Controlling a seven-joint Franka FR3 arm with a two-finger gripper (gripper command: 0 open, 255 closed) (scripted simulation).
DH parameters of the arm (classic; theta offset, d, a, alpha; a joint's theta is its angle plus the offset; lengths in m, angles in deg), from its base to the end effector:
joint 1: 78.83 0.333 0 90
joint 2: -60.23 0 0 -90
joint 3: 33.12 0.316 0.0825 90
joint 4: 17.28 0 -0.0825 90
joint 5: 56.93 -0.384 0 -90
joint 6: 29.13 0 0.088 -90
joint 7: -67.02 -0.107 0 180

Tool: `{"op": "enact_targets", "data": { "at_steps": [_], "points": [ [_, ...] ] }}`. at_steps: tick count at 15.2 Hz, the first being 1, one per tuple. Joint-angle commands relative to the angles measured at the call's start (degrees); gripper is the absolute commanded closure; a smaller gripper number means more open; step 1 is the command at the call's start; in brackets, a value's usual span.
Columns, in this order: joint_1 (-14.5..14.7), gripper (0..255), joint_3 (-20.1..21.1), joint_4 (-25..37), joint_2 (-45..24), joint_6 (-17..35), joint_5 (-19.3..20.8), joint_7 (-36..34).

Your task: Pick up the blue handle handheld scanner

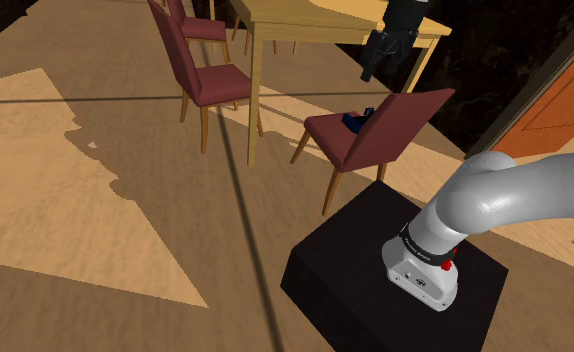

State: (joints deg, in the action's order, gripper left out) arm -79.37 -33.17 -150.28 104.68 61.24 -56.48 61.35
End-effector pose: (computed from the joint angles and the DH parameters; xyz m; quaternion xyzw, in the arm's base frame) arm 0.3107 -0.0041 0.6044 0.9984 -0.0545 0.0160 0.0029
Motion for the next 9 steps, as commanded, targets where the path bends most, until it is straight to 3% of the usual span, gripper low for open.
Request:
{"op": "enact_targets", "data": {
  "at_steps": [1,9],
  "points": [
    [0.0,0,0.0,0.0,0.0,0.0,0.0,0.0],
    [-2.67,0,-7.67,-6.13,-5.39,11.97,4.44,7.84]
  ]
}}
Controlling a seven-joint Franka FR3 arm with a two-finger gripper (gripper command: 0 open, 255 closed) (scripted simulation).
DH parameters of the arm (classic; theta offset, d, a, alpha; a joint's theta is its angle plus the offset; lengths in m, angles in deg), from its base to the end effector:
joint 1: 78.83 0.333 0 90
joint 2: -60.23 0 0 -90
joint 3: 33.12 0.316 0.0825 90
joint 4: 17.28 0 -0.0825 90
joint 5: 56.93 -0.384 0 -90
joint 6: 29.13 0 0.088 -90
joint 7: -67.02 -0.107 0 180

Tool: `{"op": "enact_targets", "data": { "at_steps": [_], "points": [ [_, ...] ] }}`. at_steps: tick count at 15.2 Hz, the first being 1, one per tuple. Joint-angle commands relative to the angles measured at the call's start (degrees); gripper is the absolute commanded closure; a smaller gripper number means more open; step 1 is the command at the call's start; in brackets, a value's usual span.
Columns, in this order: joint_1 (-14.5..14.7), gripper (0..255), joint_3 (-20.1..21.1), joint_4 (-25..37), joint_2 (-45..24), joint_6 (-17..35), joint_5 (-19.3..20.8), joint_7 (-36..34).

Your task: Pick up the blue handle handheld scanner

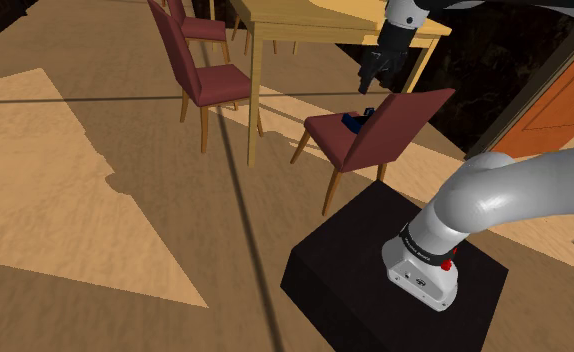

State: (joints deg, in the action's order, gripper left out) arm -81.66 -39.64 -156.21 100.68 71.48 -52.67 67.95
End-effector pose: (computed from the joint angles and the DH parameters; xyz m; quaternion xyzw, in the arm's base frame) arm 0.3362 -0.0687 0.5464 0.9984 -0.0543 0.0172 0.0011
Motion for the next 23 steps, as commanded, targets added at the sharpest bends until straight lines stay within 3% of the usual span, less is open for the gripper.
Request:
{"op": "enact_targets", "data": {
  "at_steps": [1,7,14,18,23],
  "points": [
    [-0.7,0,-2.17,-0.64,-2.44,3.29,1.09,2.21],
    [-4.81,0,-5.92,-1.68,-10.69,12.87,1.76,9.25],
    [-5.69,0,-12.45,0.71,-23.16,23.25,1.04,16.94],
    [-5.87,0,-15.79,3.77,-31.47,28.32,-1.72,22.34],
    [-6.84,0,-18.54,9.34,-42.77,33.09,-8.02,30.35]
  ]
}}
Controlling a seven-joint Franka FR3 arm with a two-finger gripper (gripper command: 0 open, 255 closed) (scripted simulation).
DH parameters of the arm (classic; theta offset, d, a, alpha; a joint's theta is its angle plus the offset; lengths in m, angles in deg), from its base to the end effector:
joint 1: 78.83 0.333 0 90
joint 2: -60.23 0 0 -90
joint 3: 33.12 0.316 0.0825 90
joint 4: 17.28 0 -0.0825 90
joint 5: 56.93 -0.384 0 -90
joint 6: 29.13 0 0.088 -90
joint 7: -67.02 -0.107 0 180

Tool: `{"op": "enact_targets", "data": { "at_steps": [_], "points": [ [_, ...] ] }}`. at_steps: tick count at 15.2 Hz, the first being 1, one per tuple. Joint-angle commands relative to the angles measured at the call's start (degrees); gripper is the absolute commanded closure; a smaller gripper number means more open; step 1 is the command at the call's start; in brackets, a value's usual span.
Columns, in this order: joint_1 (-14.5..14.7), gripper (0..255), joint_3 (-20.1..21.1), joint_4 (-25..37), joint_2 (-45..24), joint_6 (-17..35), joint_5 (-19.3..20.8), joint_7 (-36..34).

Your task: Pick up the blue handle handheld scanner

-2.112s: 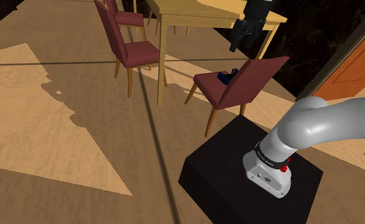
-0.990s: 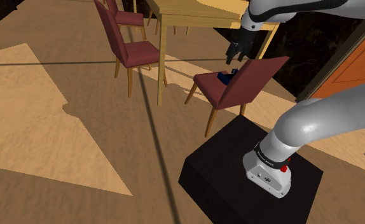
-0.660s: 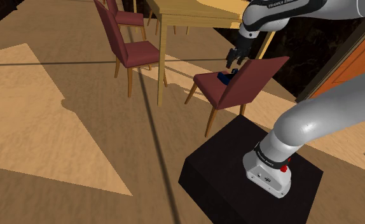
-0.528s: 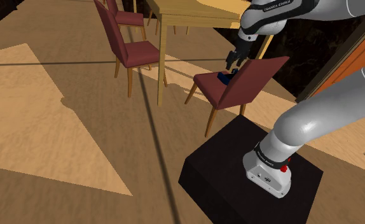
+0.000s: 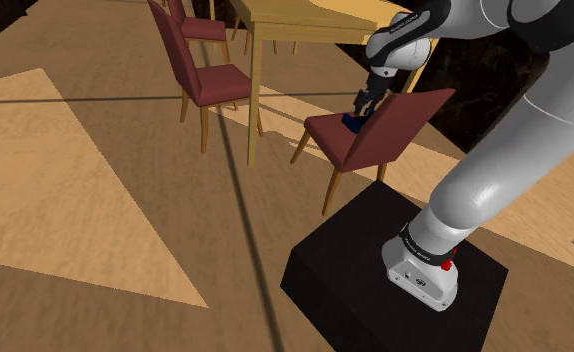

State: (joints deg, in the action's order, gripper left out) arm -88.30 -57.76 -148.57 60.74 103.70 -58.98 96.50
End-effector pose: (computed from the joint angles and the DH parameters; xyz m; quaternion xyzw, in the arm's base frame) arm 0.4277 -0.2890 0.3572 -0.9984 0.0523 -0.0228 0.0037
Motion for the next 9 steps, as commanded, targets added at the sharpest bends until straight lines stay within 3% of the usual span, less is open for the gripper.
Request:
{"op": "enact_targets", "data": {
  "at_steps": [1,4,9],
  "points": [
    [-0.6,0,-0.67,3.05,-5.16,1.56,-3.24,3.5],
    [-2.53,0,-0.64,7.58,-12.18,3.08,-7.89,8.4],
    [-3.2,0,0.13,7.13,-14.68,5.74,-9.73,9.78]
  ]
}}
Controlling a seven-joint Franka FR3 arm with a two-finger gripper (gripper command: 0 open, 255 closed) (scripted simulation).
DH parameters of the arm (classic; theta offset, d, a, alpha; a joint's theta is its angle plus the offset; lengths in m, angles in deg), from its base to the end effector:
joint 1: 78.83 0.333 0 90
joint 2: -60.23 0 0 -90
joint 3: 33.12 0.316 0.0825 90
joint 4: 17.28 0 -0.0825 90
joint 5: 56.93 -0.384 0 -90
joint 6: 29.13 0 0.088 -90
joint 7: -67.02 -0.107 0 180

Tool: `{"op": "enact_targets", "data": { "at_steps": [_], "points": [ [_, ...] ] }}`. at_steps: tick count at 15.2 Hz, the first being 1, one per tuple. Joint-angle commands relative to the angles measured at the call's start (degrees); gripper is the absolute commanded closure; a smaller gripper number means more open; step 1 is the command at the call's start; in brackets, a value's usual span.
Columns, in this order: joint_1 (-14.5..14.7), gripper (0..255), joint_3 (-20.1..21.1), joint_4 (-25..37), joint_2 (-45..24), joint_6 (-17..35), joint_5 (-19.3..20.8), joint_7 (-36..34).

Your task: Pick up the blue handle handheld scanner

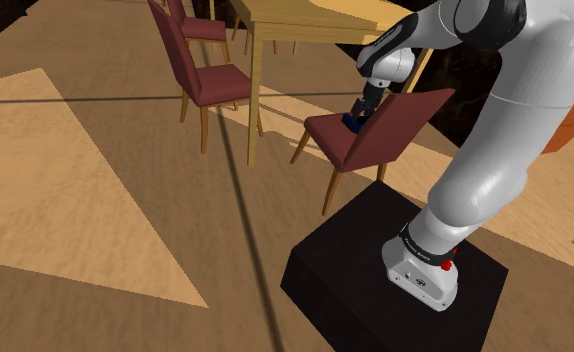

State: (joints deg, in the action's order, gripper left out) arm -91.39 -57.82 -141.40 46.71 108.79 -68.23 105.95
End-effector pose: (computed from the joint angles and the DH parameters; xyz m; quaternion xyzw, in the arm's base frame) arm 0.4506 -0.3380 0.2981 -0.9984 0.0517 -0.0241 0.0043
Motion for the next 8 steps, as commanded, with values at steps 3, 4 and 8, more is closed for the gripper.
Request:
{"op": "enact_targets", "data": {
  "at_steps": [3,4,8],
  "points": [
    [-0.6,0,0.85,-0.44,-2.76,2.9,-2.12,1.51],
    [-0.61,0,0.86,-0.44,-2.76,2.91,-2.12,1.5],
    [-0.6,255,0.86,-0.46,-2.71,2.89,-2.09,1.48]
  ]
}}
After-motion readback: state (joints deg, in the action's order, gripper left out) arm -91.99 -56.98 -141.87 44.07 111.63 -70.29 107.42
